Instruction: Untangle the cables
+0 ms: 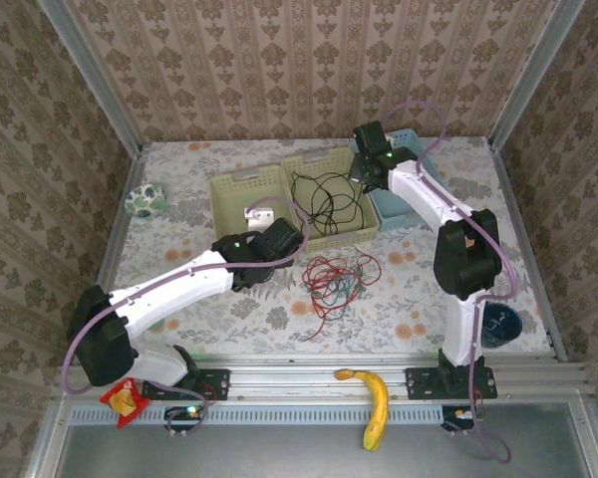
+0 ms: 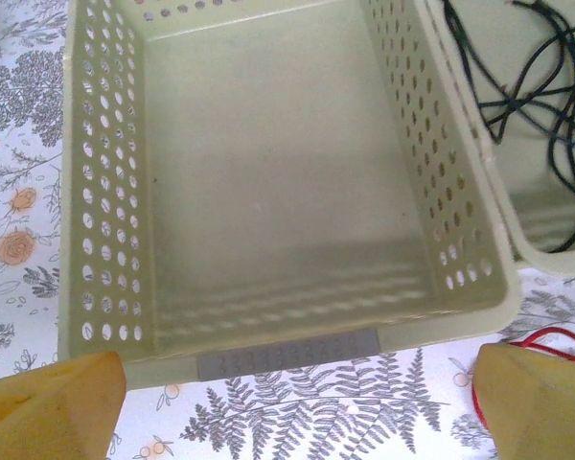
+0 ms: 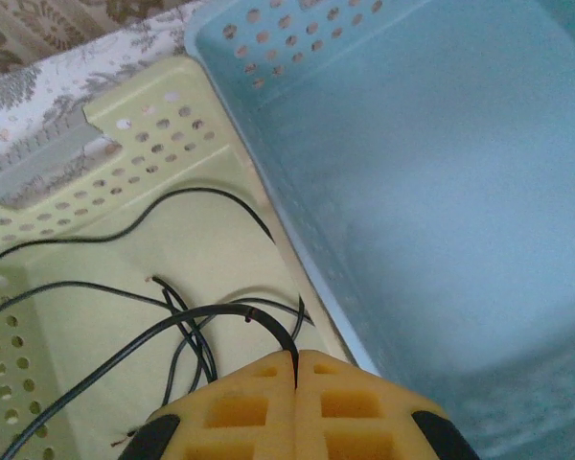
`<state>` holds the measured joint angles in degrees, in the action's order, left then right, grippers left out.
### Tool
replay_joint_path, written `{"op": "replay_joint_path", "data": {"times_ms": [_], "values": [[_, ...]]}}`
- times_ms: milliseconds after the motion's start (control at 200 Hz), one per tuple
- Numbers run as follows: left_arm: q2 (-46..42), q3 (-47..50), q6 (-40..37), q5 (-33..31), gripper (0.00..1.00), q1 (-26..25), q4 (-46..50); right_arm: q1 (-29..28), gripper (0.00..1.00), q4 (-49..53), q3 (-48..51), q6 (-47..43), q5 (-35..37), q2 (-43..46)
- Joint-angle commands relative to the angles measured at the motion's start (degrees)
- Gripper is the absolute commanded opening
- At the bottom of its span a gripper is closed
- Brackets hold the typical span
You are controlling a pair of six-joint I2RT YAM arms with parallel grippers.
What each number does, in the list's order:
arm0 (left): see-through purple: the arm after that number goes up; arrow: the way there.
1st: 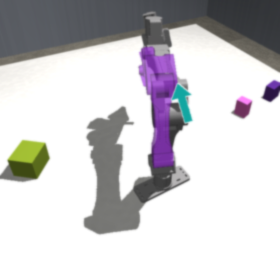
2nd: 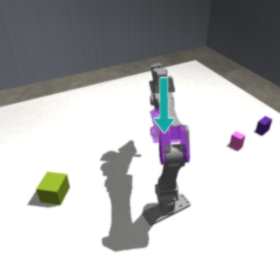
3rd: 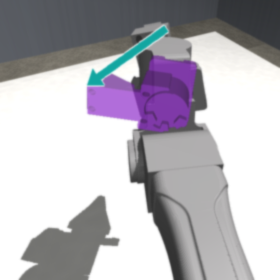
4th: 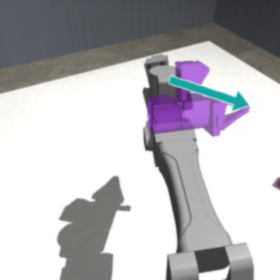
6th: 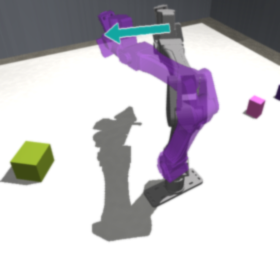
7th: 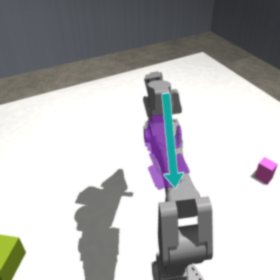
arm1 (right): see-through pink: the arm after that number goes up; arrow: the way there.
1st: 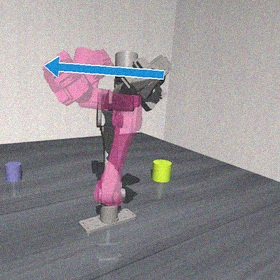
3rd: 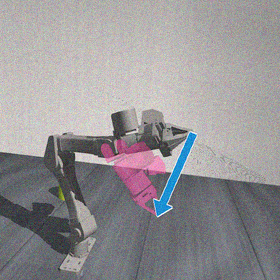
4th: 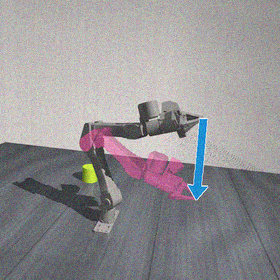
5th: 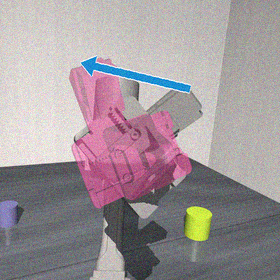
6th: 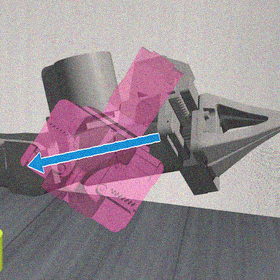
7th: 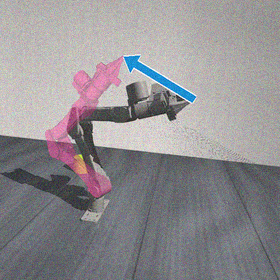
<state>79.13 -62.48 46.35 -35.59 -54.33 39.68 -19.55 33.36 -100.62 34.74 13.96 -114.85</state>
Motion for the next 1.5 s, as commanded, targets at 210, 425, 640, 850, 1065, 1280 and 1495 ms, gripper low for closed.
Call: {"op": "replay_joint_path", "data": {"times_ms": [210, 425, 640, 850, 1065, 1280, 1495], "values": [[1.29, -2.19, -0.21, 0.53, 0.95, 0.21, 0.90, -4.10, 0.00, -6.15, 8.17, 0.59, -0.97, -1.40], [1.72, -2.59, -1.58, 0.88, 0.95, 0.09, 1.42, -3.84, 0.44, -18.25, 16.29, -1.77, -8.82, 7.92], [1.41, -2.21, -3.20, 0.44, 0.96, -0.93, 1.47, -3.83, 0.56, -21.40, 22.84, -3.82, -3.66, 21.01], [3.46, -3.25, -9.49, 0.88, 0.97, -3.69, -1.69, -3.83, 0.56, -20.94, 35.04, -3.72, 3.72, 35.62], [8.28, -6.16, -18.40, 2.85, 0.99, -8.27, -6.81, -4.55, 0.56, -16.41, 50.40, -4.51, -0.34, 52.65], [12.56, -7.22, -21.56, 7.82, 1.00, -9.46, -10.75, -12.14, 0.59, -6.20, 58.96, -7.83, -7.80, 58.09], [14.28, -7.22, -23.08, 11.63, 1.00, -9.50, -10.85, -16.23, 0.60, -0.38, 62.01, -7.85, -1.44, 58.23]]}}
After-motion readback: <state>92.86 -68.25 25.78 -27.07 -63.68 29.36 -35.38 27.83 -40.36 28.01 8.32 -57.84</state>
